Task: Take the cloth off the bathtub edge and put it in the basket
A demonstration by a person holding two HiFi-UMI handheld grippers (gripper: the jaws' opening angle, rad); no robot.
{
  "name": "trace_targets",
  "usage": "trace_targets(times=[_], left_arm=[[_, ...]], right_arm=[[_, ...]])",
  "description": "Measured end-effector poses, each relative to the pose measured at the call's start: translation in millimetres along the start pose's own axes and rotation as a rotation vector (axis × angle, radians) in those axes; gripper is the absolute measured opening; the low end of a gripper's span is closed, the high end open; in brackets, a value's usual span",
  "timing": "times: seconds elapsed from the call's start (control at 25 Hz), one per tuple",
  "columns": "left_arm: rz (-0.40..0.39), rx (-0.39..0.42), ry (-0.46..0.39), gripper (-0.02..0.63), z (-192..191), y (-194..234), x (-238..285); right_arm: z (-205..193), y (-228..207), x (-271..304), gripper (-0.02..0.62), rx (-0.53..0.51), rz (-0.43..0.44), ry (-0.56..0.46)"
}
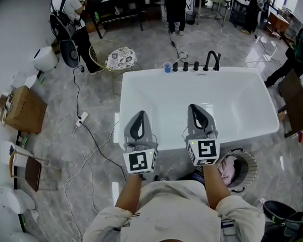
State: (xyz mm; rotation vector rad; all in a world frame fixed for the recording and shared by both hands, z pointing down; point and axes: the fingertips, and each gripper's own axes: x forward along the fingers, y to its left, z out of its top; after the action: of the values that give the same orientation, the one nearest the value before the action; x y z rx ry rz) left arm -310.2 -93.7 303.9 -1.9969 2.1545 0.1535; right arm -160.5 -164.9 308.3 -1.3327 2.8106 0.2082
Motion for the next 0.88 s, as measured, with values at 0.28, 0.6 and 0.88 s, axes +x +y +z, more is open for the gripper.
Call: trace_targets(times=[0.28, 0.6, 0.88], left_arm=[[0.001, 0.007, 0.006, 0.002, -3.4, 6.2, 0.7], [0.005, 0.009, 0.015, 0.0, -9.9, 9.4, 1.7], [0.011, 0.0, 0.025, 0.002, -10.5, 10.8, 1.7]], right_arm=[[-1.0, -0.9, 2.1, 0.002, 0.01, -0.013, -0.005], [-6.4, -4.3, 5.2, 0.002, 0.014, -0.021, 0.0], [-6.2, -5.2, 7.0, 0.002, 0.012, -0.021, 0.009]])
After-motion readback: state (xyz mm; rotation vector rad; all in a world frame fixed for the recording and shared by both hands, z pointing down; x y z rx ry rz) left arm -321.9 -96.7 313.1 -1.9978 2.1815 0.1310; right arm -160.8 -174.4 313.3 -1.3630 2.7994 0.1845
